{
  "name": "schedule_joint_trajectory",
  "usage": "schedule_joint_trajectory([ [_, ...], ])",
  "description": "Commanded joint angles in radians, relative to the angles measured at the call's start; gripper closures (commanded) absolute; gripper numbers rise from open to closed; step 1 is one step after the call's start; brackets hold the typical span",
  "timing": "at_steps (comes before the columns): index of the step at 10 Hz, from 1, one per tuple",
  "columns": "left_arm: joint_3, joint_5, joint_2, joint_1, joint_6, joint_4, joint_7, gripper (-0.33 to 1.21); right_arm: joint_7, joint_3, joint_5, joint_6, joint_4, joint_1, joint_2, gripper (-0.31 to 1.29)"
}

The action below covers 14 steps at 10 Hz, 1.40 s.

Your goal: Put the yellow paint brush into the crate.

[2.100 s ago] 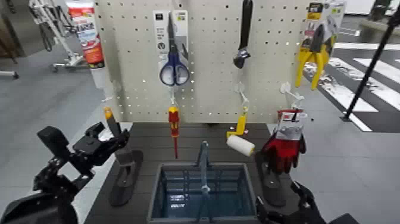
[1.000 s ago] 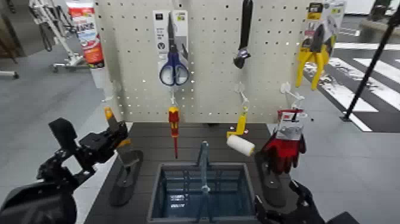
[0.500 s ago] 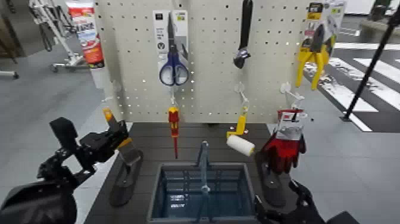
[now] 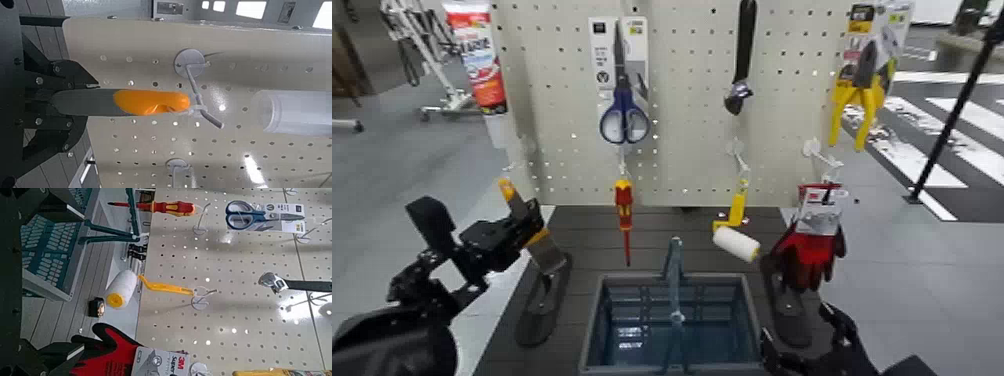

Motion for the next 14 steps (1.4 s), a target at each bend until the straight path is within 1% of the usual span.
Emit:
schedule_joint_trajectory([
  [1,0.023,0.02,-0.008,0.063,0.052,-0.165,-0.003,1.18,0.0,-0.004,0.0,0.0,-0.005,0.005,0.0,0.15],
  [4,0.048,0.037,-0.016,0.124,0.113,-0.334,-0.003,1.18,0.0,-0.009,0.0,0.0,-0.012,0.011,-0.002,0.15],
  [6,0.046,0.049,-0.02,0.146,0.139,-0.38,-0.003,1.18,0.0,-0.01,0.0,0.0,-0.013,0.012,-0.002,0.15],
  [8,0.017,0.075,-0.028,0.149,0.148,-0.374,-0.003,1.18,0.0,-0.009,0.0,0.0,-0.013,0.012,0.0,0.15],
  [10,-0.029,0.124,-0.037,0.15,0.152,-0.351,-0.003,1.18,0.0,-0.007,0.0,0.003,-0.013,0.011,0.002,0.15],
  [14,-0.118,0.204,-0.037,0.143,0.162,-0.293,-0.007,1.18,0.0,-0.007,0.003,0.005,-0.01,0.008,0.006,0.15],
])
